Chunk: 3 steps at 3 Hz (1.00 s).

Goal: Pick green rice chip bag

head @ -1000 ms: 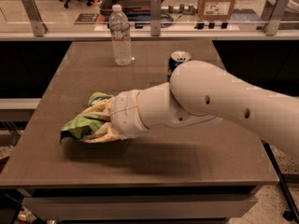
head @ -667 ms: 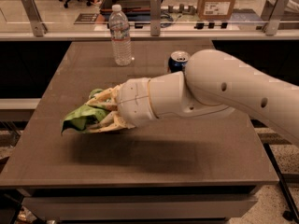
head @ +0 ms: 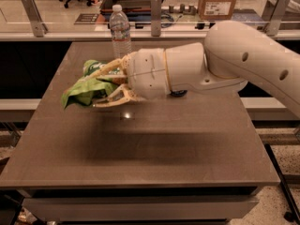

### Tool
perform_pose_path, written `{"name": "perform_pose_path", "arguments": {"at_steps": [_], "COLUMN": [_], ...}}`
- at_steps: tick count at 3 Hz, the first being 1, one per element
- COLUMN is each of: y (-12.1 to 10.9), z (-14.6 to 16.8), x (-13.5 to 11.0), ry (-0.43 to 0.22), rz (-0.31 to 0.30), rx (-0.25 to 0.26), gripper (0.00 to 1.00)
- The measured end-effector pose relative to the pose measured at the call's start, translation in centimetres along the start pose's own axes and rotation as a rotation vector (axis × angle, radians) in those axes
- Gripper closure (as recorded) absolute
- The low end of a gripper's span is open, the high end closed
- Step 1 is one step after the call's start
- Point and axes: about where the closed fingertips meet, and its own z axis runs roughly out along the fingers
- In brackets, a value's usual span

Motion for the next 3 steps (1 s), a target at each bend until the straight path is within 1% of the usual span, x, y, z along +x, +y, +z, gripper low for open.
{"name": "perform_pose_path", "arguments": {"at_steps": [1,2,3], "y": [-3.0,-5.0,-5.3], "z": [-1.2,-2.3,-2.4], "x": [-0.9,-2.5,-2.8], "ry": [-0.037,-0.04,-0.041], "rz": [-0.084,-0.154,-0.163], "rx": [0.015,0.023,0.026], "gripper": [1.0,1.0,1.0]}}
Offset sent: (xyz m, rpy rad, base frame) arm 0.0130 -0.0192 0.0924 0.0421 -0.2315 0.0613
